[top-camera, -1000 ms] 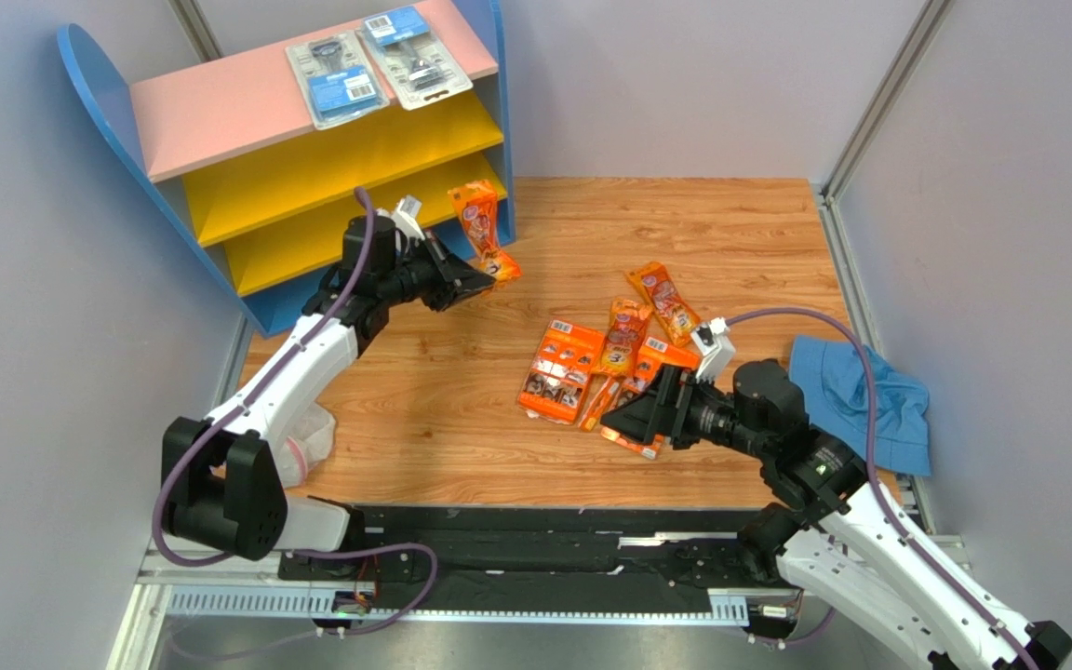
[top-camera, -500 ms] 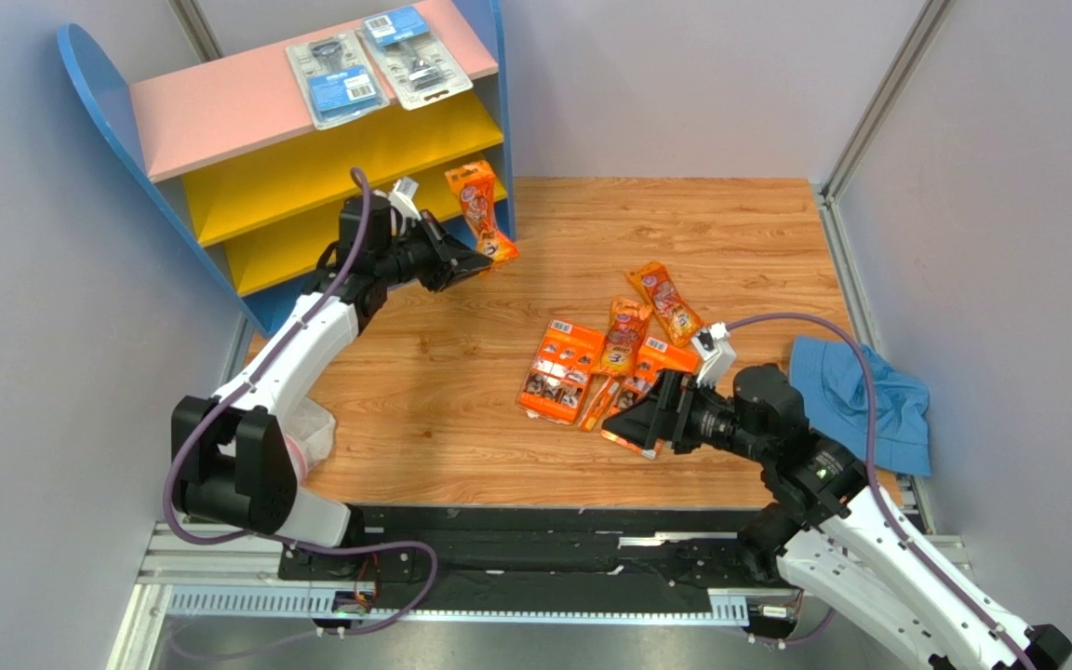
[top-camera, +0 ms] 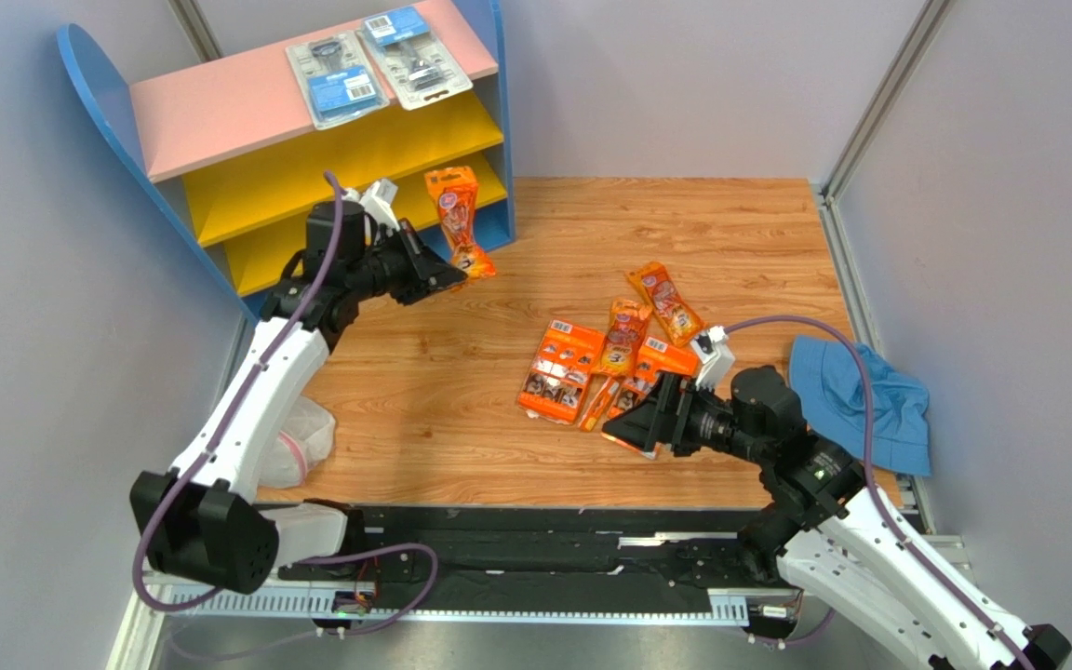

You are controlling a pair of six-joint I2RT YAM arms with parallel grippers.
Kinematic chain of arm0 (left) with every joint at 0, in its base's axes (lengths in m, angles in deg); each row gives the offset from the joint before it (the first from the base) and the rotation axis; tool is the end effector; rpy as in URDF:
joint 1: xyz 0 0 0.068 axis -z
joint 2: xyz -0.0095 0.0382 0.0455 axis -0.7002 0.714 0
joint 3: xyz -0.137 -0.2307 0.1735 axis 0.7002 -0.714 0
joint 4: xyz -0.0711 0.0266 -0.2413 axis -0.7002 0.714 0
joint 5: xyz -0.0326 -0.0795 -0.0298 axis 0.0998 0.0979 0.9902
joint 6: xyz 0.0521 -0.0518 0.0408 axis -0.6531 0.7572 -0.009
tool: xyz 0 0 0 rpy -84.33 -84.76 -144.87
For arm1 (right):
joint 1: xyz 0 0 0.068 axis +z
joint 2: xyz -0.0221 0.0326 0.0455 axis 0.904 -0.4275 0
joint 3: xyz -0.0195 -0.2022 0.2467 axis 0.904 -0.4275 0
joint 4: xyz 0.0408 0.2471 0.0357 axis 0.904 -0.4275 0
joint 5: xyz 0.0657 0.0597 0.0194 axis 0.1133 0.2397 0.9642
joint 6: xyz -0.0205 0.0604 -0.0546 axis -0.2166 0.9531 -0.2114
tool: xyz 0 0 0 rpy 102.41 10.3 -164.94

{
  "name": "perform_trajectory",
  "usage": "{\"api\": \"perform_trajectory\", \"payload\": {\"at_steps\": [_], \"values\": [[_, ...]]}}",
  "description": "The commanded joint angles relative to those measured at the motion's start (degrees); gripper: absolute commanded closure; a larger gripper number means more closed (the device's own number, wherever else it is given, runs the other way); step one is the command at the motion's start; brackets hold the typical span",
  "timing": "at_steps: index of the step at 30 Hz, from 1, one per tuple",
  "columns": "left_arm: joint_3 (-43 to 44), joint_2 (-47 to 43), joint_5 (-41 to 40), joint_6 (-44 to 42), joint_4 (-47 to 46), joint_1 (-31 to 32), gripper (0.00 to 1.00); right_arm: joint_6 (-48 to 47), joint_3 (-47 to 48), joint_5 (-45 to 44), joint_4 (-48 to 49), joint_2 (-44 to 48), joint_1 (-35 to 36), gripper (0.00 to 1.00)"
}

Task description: Place and organize the shaving razors onto the shelf

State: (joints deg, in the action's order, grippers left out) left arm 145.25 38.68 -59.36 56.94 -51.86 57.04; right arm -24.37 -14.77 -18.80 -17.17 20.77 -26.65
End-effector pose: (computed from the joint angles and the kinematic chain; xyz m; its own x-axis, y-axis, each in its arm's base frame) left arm 0.2736 -0.0953 0.3801 -0.7485 -0.4638 -0.4739 0.0853 0.6413 -0.7625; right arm 0.0789 0.0910 0.2728 -0.8227 0.2186 -0.5247 -0.3117 0.5985 0.7380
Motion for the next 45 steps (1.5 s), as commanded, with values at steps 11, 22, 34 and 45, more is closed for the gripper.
{"api": "perform_trajectory", "payload": {"at_steps": [11,22,34,45], "values": [[3.51,-8.46,-1.28,-8.37,15.68,-4.34,1.0,1.53,-0.96,0.42,1.85,0.7,-0.07,0.13],[11.77,-11.88,-2.16,-14.25,24.54,-5.31,1.0,2.23,-2.02,1.12,3.6,-0.09,-0.07,0.13],[35.63,-8.3,-8.21,-16.9,33.95,-5.39,1.0,2.41,-1.84,1.82,4.4,-1.23,-0.07,0.14],[62.65,6.29,-6.82,-14.36,37.47,-11.18,1.0,2.49,-1.93,2.17,3.61,-1.06,-0.07,0.14]]}}
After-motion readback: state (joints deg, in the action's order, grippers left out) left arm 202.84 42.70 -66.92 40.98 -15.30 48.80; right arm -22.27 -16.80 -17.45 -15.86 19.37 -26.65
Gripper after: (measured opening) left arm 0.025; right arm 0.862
